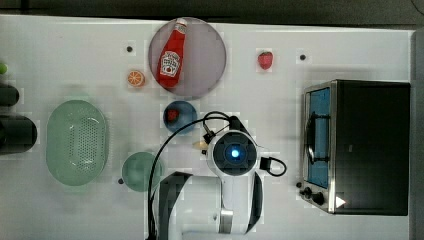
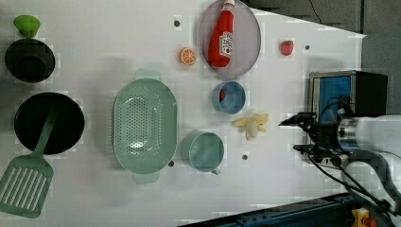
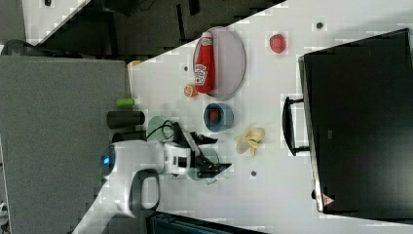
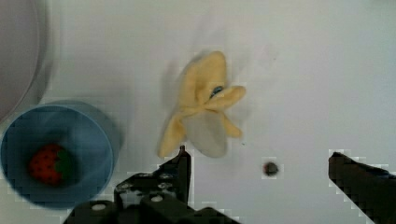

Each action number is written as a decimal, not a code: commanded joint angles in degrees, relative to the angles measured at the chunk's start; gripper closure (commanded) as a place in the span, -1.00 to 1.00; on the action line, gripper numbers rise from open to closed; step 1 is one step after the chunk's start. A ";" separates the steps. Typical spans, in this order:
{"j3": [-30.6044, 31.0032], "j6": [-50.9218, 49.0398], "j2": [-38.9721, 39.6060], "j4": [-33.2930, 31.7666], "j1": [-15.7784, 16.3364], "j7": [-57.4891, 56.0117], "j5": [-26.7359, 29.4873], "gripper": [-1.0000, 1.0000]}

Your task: Pick banana from table and place on oven.

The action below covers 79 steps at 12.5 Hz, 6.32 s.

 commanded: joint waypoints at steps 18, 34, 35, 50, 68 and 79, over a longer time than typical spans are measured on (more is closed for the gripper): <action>2.26 26.00 22.85 1.84 1.11 2.22 -0.93 0.45; -9.64 -30.38 -6.71 30.72 -0.98 0.08 -2.38 0.45; -12.34 -30.09 -6.10 31.08 -1.23 -4.35 -4.42 0.45; -32.65 -11.52 14.62 33.72 -1.38 -42.18 -7.37 -0.74; -4.40 -34.25 -14.57 30.01 4.79 11.70 -5.88 -1.00; -5.20 -35.09 -18.59 25.82 4.74 6.33 -5.14 -1.00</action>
